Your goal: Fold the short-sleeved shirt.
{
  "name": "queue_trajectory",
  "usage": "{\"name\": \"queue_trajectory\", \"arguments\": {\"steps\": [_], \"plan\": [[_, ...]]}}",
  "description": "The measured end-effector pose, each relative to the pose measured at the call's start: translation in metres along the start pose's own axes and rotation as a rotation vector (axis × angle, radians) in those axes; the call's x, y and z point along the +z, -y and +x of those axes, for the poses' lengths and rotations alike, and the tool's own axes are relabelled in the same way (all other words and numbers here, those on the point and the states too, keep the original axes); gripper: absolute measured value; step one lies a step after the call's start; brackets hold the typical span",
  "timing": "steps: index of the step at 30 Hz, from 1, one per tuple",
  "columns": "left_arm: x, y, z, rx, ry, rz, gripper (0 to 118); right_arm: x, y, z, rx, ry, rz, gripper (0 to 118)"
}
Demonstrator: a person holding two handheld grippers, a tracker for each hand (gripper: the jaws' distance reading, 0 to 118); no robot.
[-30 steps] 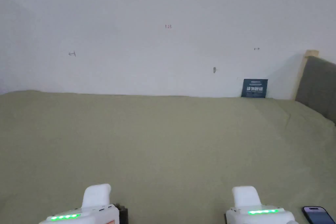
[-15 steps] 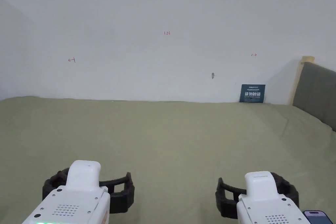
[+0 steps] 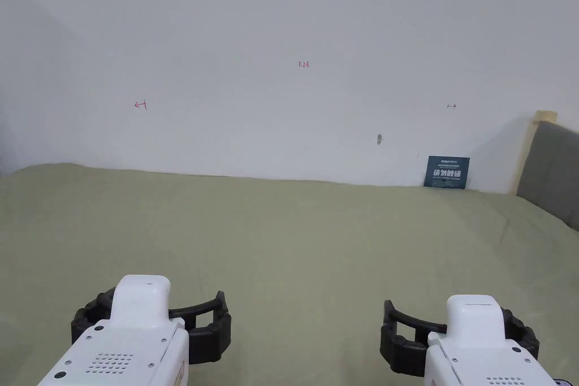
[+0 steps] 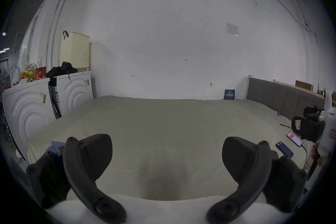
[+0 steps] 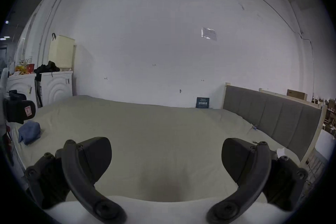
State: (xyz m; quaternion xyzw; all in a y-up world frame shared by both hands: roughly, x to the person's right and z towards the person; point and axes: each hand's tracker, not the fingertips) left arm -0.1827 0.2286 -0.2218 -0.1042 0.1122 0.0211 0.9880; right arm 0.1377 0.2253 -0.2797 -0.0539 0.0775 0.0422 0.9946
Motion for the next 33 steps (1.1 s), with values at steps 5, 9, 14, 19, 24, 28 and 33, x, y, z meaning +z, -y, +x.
{"name": "queue_trajectory", "arguments": {"steps": [5,9,14,19,24,28,33], "plan": [[0.003,-0.004,-0.002,-0.003,-0.013,0.008,118,0.005,-0.01,-0.004,-0.004,-0.035,0.024,118],[0.006,-0.008,-0.009,0.01,-0.015,0.026,118,0.004,-0.012,-0.006,0.005,-0.039,0.029,118],[0.008,-0.009,-0.017,0.041,-0.063,0.051,118,0.002,-0.011,-0.004,-0.031,-0.039,0.01,118],[0.008,-0.009,-0.023,0.065,-0.051,0.043,118,0.0,-0.009,-0.003,-0.014,-0.006,0.003,118],[0.009,-0.008,-0.026,0.066,-0.042,0.033,118,0.001,-0.007,0.005,-0.131,-0.039,-0.001,118],[0.009,-0.01,-0.026,0.086,-0.019,0.017,118,0.001,-0.006,0.014,-0.247,-0.06,-0.015,118],[0.011,-0.011,-0.024,0.065,-0.004,0.021,118,-0.005,-0.009,0.009,-0.182,0.093,-0.071,118]]}}
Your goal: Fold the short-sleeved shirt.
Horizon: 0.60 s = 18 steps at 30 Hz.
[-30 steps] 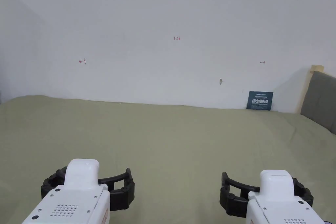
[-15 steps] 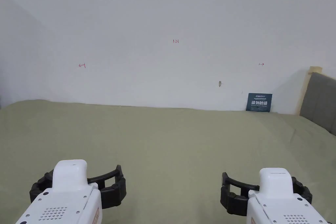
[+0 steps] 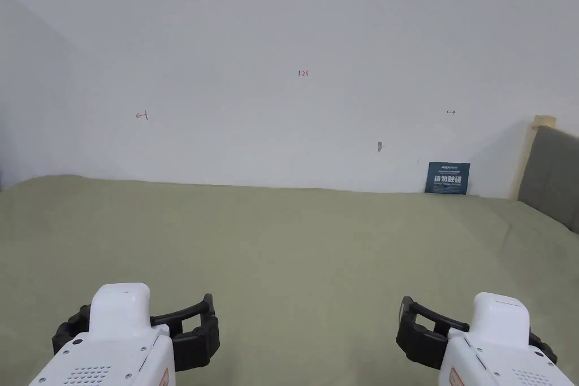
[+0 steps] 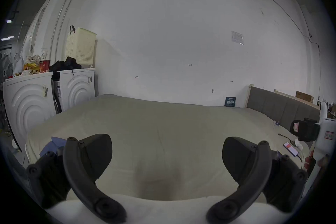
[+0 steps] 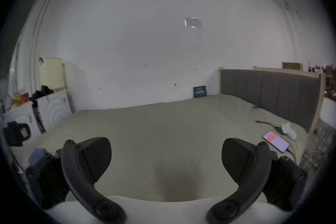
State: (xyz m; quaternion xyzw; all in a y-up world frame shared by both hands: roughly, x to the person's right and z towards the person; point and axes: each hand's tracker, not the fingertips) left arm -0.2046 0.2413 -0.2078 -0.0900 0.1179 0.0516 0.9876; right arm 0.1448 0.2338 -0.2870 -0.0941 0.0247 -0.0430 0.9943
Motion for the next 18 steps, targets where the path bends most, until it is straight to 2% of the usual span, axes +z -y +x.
{"name": "queue_trajectory", "arguments": {"steps": [2,10,13,18], "plan": [[0.0,0.0,0.002,-0.005,0.002,0.001,118,-0.002,0.002,-0.002,0.035,0.024,0.006,118],[-0.001,0.0,0.003,-0.015,0.007,-0.017,118,-0.005,0.004,0.0,0.054,-0.052,-0.008,118],[-0.001,0.0,0.003,-0.019,0.014,-0.018,118,-0.009,0.002,0.004,0.032,-0.173,-0.086,118],[-0.003,-0.003,0.004,-0.012,0.024,-0.028,118,-0.011,-0.007,0.002,-0.011,-0.141,-0.114,118]]}}
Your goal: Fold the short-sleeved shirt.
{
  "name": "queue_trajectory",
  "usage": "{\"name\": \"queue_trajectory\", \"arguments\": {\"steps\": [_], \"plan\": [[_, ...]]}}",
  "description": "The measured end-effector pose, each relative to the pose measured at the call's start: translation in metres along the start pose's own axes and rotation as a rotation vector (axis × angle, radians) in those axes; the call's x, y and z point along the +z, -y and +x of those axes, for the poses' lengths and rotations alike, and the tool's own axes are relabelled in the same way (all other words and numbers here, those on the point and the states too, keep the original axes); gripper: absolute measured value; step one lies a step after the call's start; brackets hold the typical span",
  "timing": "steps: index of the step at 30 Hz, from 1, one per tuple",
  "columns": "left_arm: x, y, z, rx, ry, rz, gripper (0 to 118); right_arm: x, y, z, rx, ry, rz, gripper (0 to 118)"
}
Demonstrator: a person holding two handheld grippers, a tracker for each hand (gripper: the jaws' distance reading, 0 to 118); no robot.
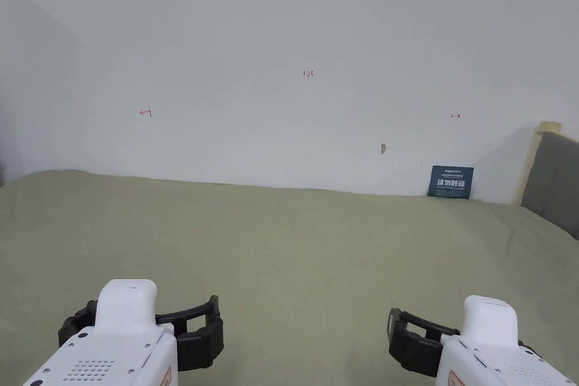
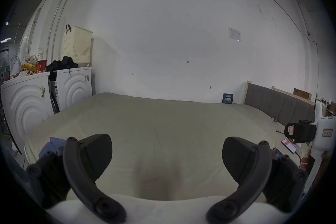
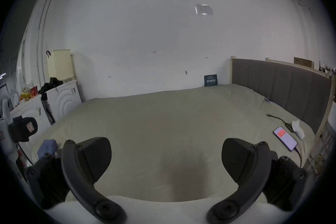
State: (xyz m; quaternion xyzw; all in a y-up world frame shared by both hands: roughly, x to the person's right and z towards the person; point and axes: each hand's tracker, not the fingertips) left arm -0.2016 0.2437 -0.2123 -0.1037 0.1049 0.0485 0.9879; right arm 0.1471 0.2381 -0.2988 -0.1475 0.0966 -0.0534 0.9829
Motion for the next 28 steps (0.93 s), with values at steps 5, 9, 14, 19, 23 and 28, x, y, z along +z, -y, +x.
{"name": "queue_trajectory", "arguments": {"steps": [5,9,14,19,23,28], "plan": [[0.0003,-0.003,0.002,-0.014,-0.002,0.005,118,-0.0036,-0.0086,-0.0011,0.035,0.073,-0.06,118],[-0.0001,-0.0048,0.0031,-0.009,0.003,0.001,118,-0.0043,-0.0086,0.0016,0.017,0.067,-0.065,118],[-0.0017,-0.006,0.0044,-0.017,-0.001,-0.009,118,-0.0037,-0.0097,0.0021,0.017,0.055,-0.059,118],[-0.0033,-0.0059,0.0035,-0.003,0.001,-0.015,118,-0.0032,-0.0107,-0.0004,0.039,0.044,-0.069,118],[-0.003,-0.0041,0.0031,0.003,0.022,-0.019,118,0.0008,-0.0113,-0.0009,0.03,0.018,-0.083,118],[-0.0032,-0.0019,0.0049,0.003,0.022,-0.026,118,0.0005,-0.0096,-0.0009,0.0,0.056,-0.061,118]]}}
